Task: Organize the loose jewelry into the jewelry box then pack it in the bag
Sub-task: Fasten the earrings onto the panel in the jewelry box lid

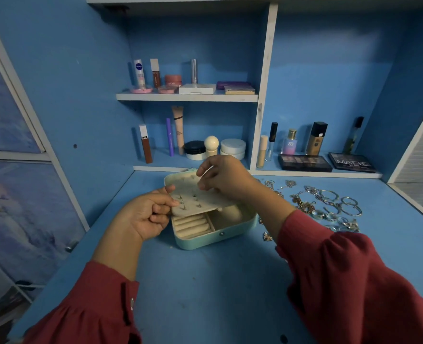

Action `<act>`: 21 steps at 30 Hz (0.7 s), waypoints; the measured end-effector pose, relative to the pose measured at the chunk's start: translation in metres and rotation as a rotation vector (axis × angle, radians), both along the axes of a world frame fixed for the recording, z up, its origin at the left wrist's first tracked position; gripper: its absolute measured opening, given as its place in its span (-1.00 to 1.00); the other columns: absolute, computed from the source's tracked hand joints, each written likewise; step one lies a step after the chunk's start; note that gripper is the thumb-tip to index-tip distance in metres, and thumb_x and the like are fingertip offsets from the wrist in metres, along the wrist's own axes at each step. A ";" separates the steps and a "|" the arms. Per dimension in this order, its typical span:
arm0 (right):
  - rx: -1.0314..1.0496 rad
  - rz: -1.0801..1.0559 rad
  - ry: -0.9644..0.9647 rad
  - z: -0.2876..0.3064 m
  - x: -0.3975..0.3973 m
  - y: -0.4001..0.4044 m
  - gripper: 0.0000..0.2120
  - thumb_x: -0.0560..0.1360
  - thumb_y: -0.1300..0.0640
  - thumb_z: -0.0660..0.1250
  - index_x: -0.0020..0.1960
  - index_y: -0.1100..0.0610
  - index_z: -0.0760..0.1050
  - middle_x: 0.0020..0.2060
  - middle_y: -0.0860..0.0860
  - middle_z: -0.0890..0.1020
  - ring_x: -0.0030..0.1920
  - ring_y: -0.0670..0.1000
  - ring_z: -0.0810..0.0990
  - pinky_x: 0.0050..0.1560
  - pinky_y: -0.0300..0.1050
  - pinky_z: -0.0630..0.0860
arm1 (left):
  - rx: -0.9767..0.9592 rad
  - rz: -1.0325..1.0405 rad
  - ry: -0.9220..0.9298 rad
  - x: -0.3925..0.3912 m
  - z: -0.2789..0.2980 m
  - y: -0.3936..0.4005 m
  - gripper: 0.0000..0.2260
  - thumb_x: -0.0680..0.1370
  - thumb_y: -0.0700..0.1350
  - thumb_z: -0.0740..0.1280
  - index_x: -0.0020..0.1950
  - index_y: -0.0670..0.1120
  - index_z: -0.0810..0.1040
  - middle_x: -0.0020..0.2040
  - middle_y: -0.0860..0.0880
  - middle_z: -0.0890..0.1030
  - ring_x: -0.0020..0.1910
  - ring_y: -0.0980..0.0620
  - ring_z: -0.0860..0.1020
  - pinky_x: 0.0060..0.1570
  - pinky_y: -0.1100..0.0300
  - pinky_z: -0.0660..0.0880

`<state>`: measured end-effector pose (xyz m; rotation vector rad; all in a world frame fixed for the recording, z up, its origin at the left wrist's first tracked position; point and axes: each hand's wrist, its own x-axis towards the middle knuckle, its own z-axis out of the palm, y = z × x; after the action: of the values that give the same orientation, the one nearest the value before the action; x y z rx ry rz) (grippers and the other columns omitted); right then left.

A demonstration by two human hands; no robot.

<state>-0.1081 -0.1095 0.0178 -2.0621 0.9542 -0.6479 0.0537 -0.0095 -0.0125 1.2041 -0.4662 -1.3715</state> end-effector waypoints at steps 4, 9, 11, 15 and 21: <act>0.077 0.054 0.001 0.002 0.009 -0.005 -0.82 0.43 0.38 0.41 -0.07 0.15 0.53 -0.22 0.08 0.70 -0.24 -0.05 0.64 -0.23 -0.21 0.58 | 0.001 -0.011 -0.015 0.000 0.000 -0.001 -0.70 0.50 -0.45 0.15 -0.04 -0.06 0.47 -0.62 0.09 0.26 -0.73 0.21 0.21 -0.75 0.42 0.09; 0.084 0.104 0.071 0.005 0.015 -0.008 -0.82 0.44 0.38 0.40 -0.07 0.13 0.52 -0.27 0.03 0.67 -0.25 -0.06 0.64 -0.28 -0.27 0.55 | 0.002 -0.014 -0.028 0.000 0.000 -0.002 -0.70 0.51 -0.46 0.15 -0.03 -0.06 0.47 -0.62 0.09 0.25 -0.73 0.20 0.20 -0.75 0.42 0.09; 0.073 0.118 0.094 0.006 0.017 -0.009 -0.82 0.45 0.38 0.39 -0.06 0.13 0.52 -0.25 0.04 0.68 -0.23 -0.04 0.64 -0.23 -0.23 0.56 | 0.000 -0.016 -0.024 0.000 0.000 -0.002 -0.69 0.50 -0.46 0.15 -0.02 -0.06 0.46 -0.61 0.09 0.25 -0.73 0.21 0.21 -0.75 0.42 0.09; 0.044 0.107 0.116 0.006 0.019 -0.010 -0.81 0.46 0.38 0.37 0.00 0.15 0.52 -0.23 0.03 0.68 -0.25 -0.08 0.63 -0.32 -0.32 0.53 | 0.001 -0.021 -0.030 0.000 0.001 -0.001 -0.70 0.50 -0.46 0.15 -0.03 -0.06 0.46 -0.62 0.09 0.26 -0.73 0.21 0.21 -0.75 0.42 0.09; -0.003 0.124 0.191 0.006 0.023 -0.011 -0.82 0.44 0.35 0.40 -0.01 0.13 0.55 -0.23 -0.01 0.67 -0.24 -0.13 0.61 -0.31 -0.33 0.48 | 0.000 -0.017 -0.039 0.000 0.001 -0.001 -0.69 0.51 -0.46 0.15 -0.03 -0.06 0.46 -0.62 0.09 0.25 -0.72 0.21 0.20 -0.75 0.42 0.09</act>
<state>-0.0846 -0.1206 0.0242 -2.1955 0.9219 -0.3928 0.0533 -0.0106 -0.0119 1.2313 -0.5046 -1.3649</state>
